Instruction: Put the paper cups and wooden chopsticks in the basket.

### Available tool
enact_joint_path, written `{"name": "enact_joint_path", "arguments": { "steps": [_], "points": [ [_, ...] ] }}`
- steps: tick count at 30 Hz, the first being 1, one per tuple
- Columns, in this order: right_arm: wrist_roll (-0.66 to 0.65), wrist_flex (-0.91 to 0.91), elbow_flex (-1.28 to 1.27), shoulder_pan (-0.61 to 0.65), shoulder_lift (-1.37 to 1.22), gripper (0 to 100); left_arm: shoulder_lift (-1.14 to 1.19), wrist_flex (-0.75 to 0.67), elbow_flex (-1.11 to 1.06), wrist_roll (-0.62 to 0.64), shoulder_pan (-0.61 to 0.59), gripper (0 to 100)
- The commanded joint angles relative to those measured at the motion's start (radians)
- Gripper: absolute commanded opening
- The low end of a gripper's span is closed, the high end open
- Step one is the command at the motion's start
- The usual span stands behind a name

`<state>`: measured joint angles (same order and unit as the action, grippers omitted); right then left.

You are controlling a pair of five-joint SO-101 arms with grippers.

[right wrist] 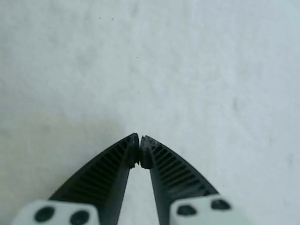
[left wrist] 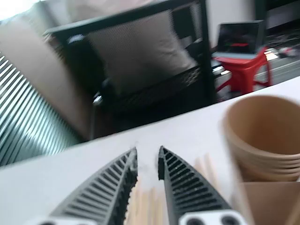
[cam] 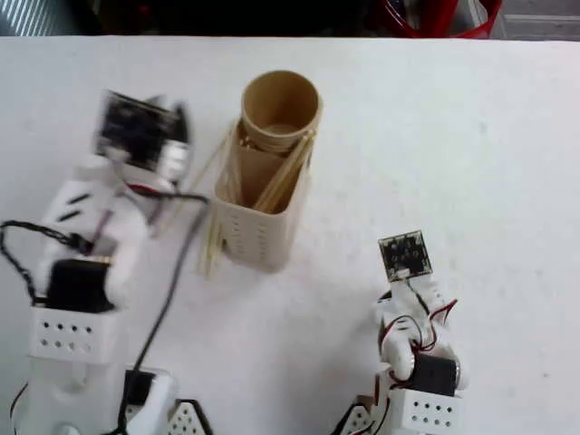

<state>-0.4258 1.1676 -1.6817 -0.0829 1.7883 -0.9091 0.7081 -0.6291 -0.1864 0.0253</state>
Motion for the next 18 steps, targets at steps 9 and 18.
{"name": "enact_joint_path", "arguments": {
  "steps": [9,18],
  "points": [
    [0.002,-0.012,-0.009,-0.002,0.002,1.8,0.384,0.166,-0.028,-0.287,-0.564,2],
    [0.002,-0.012,-0.009,-0.002,0.002,1.8,0.727,0.287,0.095,-0.379,-0.383,14]
  ]
}}
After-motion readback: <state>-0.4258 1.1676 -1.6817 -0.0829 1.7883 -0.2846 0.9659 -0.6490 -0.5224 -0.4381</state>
